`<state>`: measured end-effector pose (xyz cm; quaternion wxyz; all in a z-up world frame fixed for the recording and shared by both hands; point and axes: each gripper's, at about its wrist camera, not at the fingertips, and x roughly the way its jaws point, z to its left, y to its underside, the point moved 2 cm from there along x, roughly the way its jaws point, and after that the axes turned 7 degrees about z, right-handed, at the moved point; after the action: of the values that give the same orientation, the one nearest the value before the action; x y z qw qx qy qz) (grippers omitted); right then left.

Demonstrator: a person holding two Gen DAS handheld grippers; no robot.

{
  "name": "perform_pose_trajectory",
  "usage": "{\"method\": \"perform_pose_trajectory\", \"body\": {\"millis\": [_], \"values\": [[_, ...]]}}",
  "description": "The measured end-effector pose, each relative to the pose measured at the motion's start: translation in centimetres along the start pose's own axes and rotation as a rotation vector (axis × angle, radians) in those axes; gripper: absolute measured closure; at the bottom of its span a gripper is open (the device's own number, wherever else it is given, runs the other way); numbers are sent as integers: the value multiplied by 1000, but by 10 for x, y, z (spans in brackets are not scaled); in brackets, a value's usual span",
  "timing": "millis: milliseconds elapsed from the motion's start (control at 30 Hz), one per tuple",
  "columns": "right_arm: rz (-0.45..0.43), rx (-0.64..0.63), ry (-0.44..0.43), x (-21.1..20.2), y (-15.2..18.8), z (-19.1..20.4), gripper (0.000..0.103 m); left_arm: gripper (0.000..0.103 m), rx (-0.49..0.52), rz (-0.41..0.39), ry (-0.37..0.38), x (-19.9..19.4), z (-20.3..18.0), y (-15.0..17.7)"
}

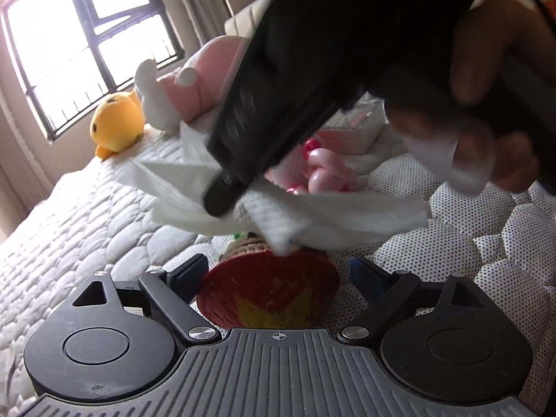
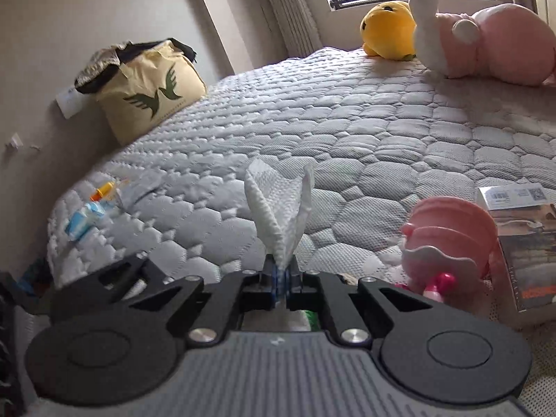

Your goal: Clean container

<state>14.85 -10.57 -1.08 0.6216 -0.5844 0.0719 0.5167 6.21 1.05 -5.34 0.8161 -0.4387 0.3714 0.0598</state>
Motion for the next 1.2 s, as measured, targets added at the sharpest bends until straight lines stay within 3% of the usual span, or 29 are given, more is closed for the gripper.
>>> {"method": "perform_pose_trajectory", "body": {"millis": [133,300,467,667,767,833,967,1033,1100,1200], "values": [[-9,54,21,-8,15,-21,97,10,-9,23,10,6,0,-1],[-9,39,130,-30,30,-36,97,10,-36,41,39,17,0,-4],[1,71,108,-47,47,-47,97,10,-72,60,67,19,2,-2],[13,47,123,-59,68,-47,97,9,-232,140,181,14,23,2],[6,57,122,-64,72,-49,97,6,-335,242,259,27,32,2],[-3,74,115,-66,74,-50,97,3,-347,261,261,44,39,-7],[-18,88,98,-69,78,-49,97,4,-331,213,239,60,40,-19],[-23,84,101,-71,79,-48,97,14,-347,172,243,60,44,-18],[-25,86,100,-73,79,-49,97,30,-356,131,248,54,51,-14],[-31,100,95,-74,79,-50,97,31,-299,94,184,44,56,-9]]}}
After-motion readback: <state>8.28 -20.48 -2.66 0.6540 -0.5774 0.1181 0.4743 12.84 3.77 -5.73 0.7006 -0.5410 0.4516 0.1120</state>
